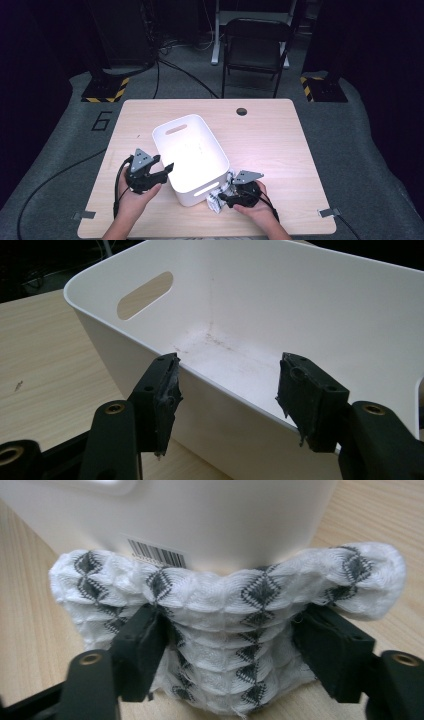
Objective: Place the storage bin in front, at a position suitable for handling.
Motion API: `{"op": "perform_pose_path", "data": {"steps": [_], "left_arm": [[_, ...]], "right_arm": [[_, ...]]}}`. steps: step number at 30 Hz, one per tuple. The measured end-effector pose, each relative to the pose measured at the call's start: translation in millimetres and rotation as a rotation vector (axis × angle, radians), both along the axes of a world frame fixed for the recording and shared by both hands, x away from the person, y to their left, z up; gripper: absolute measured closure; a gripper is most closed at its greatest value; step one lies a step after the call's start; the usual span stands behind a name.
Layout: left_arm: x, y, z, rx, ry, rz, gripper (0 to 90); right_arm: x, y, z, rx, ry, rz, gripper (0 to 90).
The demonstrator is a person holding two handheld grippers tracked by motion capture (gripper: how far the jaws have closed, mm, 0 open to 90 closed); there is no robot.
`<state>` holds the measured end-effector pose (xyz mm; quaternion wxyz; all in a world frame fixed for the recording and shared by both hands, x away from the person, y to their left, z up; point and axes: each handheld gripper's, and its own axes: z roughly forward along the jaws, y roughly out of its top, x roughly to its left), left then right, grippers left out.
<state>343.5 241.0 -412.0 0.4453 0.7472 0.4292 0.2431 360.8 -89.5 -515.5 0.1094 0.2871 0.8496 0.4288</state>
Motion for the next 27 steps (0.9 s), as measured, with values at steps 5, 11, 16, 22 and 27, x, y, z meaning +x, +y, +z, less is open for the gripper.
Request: {"op": "perform_pose_path", "data": {"steps": [5,11,16,22,27], "left_arm": [[0.0,0.0,0.4,0.008,-0.002,-0.001,41.8],[-0.5,0.3,0.9,0.007,-0.002,-0.014,41.5],[-2.6,1.8,4.4,0.025,-0.012,-0.044,43.6],[-6.4,1.8,13.4,0.021,-0.014,-0.1,50.8],[-11.0,-4.6,21.1,0.03,-0.013,-0.168,50.9]], "right_arm": [[-3.0,-4.1,5.5,0.01,-0.006,-0.008,45.2],[-2.8,-13.0,13.6,0.062,0.007,-0.012,60.5],[-5.0,-16.7,22.0,0.092,0.001,-0.024,66.8],[-5.6,-26.3,38.0,0.201,0.013,-0.045,70.7],[-9.3,-39.9,57.8,0.322,0.002,-0.078,71.1]]}}
